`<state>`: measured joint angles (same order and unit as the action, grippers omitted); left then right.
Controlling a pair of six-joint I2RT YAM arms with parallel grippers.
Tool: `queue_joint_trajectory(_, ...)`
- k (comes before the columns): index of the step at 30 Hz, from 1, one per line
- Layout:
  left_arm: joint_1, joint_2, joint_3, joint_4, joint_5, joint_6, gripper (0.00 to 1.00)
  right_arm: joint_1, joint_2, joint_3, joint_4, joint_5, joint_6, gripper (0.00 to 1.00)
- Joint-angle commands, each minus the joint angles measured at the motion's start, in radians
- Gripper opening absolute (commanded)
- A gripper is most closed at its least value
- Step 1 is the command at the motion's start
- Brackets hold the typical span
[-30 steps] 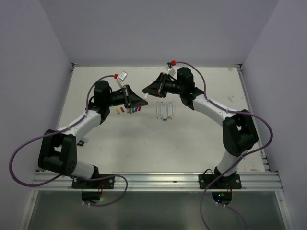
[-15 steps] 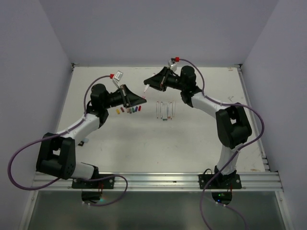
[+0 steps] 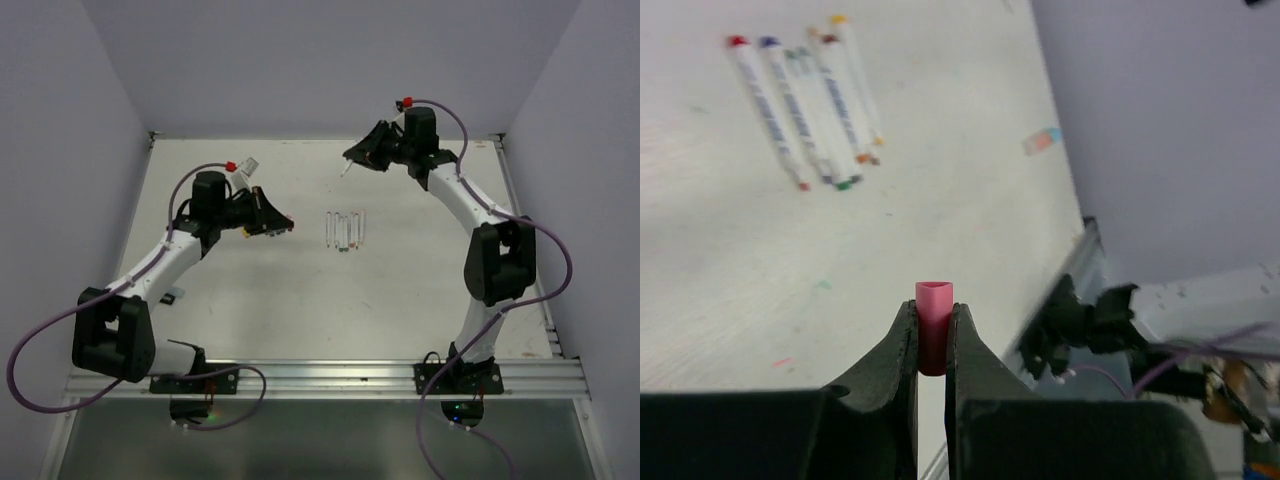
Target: Open the pen caps
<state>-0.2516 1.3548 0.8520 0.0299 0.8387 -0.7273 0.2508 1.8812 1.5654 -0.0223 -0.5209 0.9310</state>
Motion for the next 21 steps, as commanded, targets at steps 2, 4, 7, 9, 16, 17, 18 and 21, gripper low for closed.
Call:
queue_joint_trajectory(2, 0.055, 0.013, 0.154, -0.461, -0.440, 0.281, 0.00, 0.016, -0.094, 0.087, -0.548, 0.064, -0.347, 0.00)
queue_joint_trajectory(4, 0.086, 0.018, 0.165, -0.504, -0.516, 0.313, 0.00, 0.013, -0.100, 0.091, -0.669, 0.096, -0.409, 0.00)
queue_joint_trajectory(7, 0.094, 0.024, 0.157, -0.499, -0.645, 0.335, 0.00, 0.012, -0.125, 0.041, -0.696, 0.113, -0.451, 0.00)
queue_joint_trajectory(9, 0.095, 0.043, 0.156, -0.502, -0.690, 0.336, 0.00, 0.011, -0.131, 0.016, -0.693, 0.111, -0.445, 0.00)
queue_joint_trajectory(16, 0.112, 0.069, 0.095, -0.466, -0.800, 0.318, 0.00, 0.011, -0.065, -0.005, -0.735, 0.107, -0.406, 0.00)
queue_joint_trajectory(17, 0.114, 0.084, 0.091, -0.470, -0.823, 0.316, 0.00, 0.011, -0.057, -0.008, -0.737, 0.125, -0.411, 0.00)
queue_joint_trajectory(18, 0.117, 0.092, 0.082, -0.472, -0.831, 0.318, 0.00, 0.010, -0.057, -0.011, -0.739, 0.137, -0.417, 0.00)
queue_joint_trajectory(21, 0.127, 0.124, 0.071, -0.453, -0.834, 0.327, 0.00, 0.010, -0.051, -0.016, -0.751, 0.173, -0.437, 0.00)
